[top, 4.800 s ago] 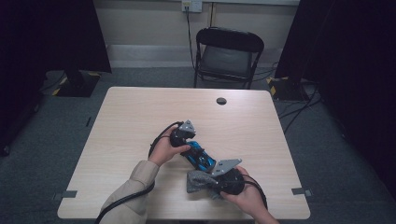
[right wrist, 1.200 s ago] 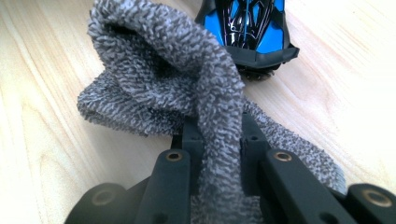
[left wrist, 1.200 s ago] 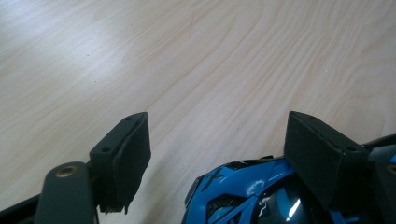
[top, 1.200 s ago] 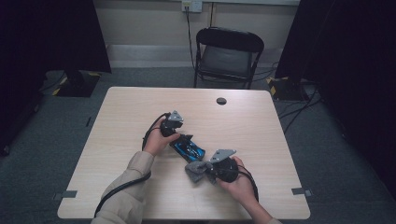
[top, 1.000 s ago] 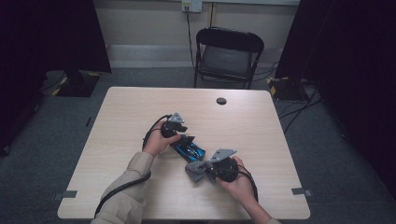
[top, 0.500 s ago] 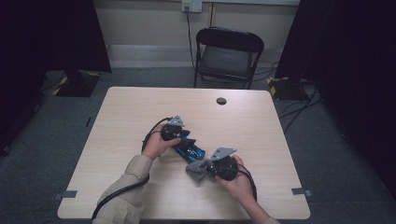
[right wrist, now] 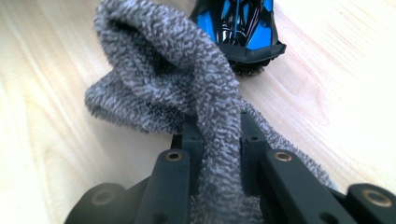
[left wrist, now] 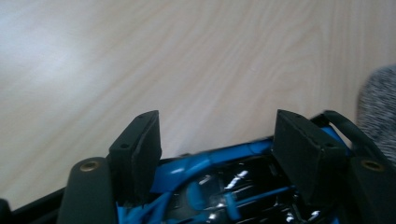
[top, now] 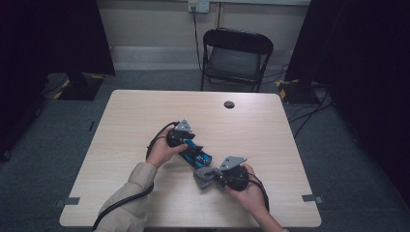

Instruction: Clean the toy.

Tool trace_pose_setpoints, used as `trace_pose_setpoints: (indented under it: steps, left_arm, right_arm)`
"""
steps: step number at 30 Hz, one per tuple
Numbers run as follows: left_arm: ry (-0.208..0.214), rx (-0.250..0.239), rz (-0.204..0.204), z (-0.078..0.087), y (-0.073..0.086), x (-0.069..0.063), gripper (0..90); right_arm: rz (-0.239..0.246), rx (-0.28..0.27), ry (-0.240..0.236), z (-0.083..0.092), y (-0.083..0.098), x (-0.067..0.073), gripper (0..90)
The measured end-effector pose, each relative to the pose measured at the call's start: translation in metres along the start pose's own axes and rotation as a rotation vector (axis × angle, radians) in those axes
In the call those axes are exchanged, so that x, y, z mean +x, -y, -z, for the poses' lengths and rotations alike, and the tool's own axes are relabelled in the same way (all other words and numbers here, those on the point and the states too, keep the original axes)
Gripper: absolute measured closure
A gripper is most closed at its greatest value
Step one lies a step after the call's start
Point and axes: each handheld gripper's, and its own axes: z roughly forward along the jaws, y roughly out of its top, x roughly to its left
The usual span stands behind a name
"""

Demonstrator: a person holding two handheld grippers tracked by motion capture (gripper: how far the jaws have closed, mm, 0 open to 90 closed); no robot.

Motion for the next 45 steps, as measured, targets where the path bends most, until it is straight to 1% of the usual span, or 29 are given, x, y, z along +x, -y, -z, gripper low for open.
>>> trace_pose_setpoints:
  steps: [2,3,4,7,10,11,12,13,16,17,19,22,24,26,28,31,32,35,37,38,41,43,45]
  left_arm:
    - [-0.025,-0.031,0.058,0.009,0.004,0.011,30.0]
    - [-0.04,-0.012,0.052,0.012,0.008,0.015,29.9]
    - [-0.045,0.009,0.058,0.014,0.012,0.017,29.8]
    - [-0.03,0.015,0.111,0.018,0.025,0.021,28.7]
    - [-0.008,-0.003,0.161,0.022,0.033,0.022,28.2]
    - [0.011,-0.007,0.168,0.023,0.036,0.022,28.2]
    - [0.041,-0.007,0.19,0.023,0.038,0.021,28.0]
    - [0.05,-0.005,0.195,0.023,0.039,0.02,27.8]
    - [0.076,0.049,0.18,0.023,0.043,0.013,26.2]
    - [0.08,0.036,0.192,0.023,0.044,0.011,26.1]
    - [0.07,0.02,0.188,0.023,0.045,0.007,27.3]
    - [0.046,0.025,0.148,0.023,0.043,0.0,25.3]
    - [0.042,0.035,0.135,0.022,0.041,-0.004,25.0]
    - [0.044,0.045,0.123,0.021,0.039,-0.008,24.9]
    - [0.037,0.048,0.112,0.02,0.037,-0.012,24.4]
    - [0.031,0.046,0.117,0.02,0.037,-0.016,24.3]
    - [0.025,0.04,0.116,0.021,0.037,-0.018,24.3]
    - [0.029,0.047,0.111,0.022,0.037,-0.022,21.8]
    - [0.025,0.074,0.085,0.022,0.038,-0.024,21.1]
    - [0.021,0.073,0.085,0.023,0.038,-0.024,21.4]
    - [0.03,0.039,0.109,0.027,0.041,-0.021,24.1]
    - [0.023,0.022,0.121,0.033,0.044,-0.019,22.8]
    - [0.024,0.005,0.123,0.043,0.05,-0.016,20.6]
  right_arm:
    - [-0.003,0.0,0.002,0.002,0.001,-0.001,77.8]
    - [-0.005,-0.003,0.0,0.002,0.002,-0.002,77.8]
    - [-0.007,-0.004,0.003,0.001,0.002,-0.002,77.8]
    - [-0.017,-0.012,0.004,0.001,0.003,-0.003,77.8]
    - [-0.022,-0.013,0.012,0.001,0.002,-0.004,77.8]
    - [-0.024,-0.013,0.018,0.001,0.002,-0.005,77.8]
    - [-0.027,-0.01,0.021,0.001,0.003,-0.006,77.8]
    - [-0.034,-0.011,0.027,0.001,0.004,-0.008,77.8]
    - [-0.047,-0.011,0.035,0.001,0.006,-0.012,77.8]
    - [-0.053,-0.008,0.038,0.002,0.006,-0.013,77.8]
    - [-0.057,-0.009,0.043,0.003,0.009,-0.016,77.8]
    - [-0.059,-0.005,0.044,0.007,0.012,-0.017,77.7]
    - [-0.047,0.002,0.042,0.012,0.014,-0.016,77.5]
    - [-0.031,0.002,0.041,0.018,0.015,-0.012,77.5]
    - [-0.022,0.001,0.032,0.023,0.015,-0.009,77.4]
    - [-0.012,-0.011,0.016,0.03,0.014,-0.001,77.5]
    - [-0.004,-0.013,0.01,0.031,0.013,0.001,77.5]
    - [0.008,-0.015,-0.009,0.032,0.009,0.008,77.5]
    - [0.013,-0.022,-0.02,0.031,0.004,0.014,77.5]
    - [0.012,-0.026,-0.026,0.03,0.001,0.016,77.5]
    - [0.021,-0.037,-0.05,0.025,-0.008,0.026,77.6]
    - [0.028,-0.044,-0.056,0.02,-0.016,0.031,77.6]
    - [0.031,-0.052,-0.057,0.016,-0.025,0.036,77.6]
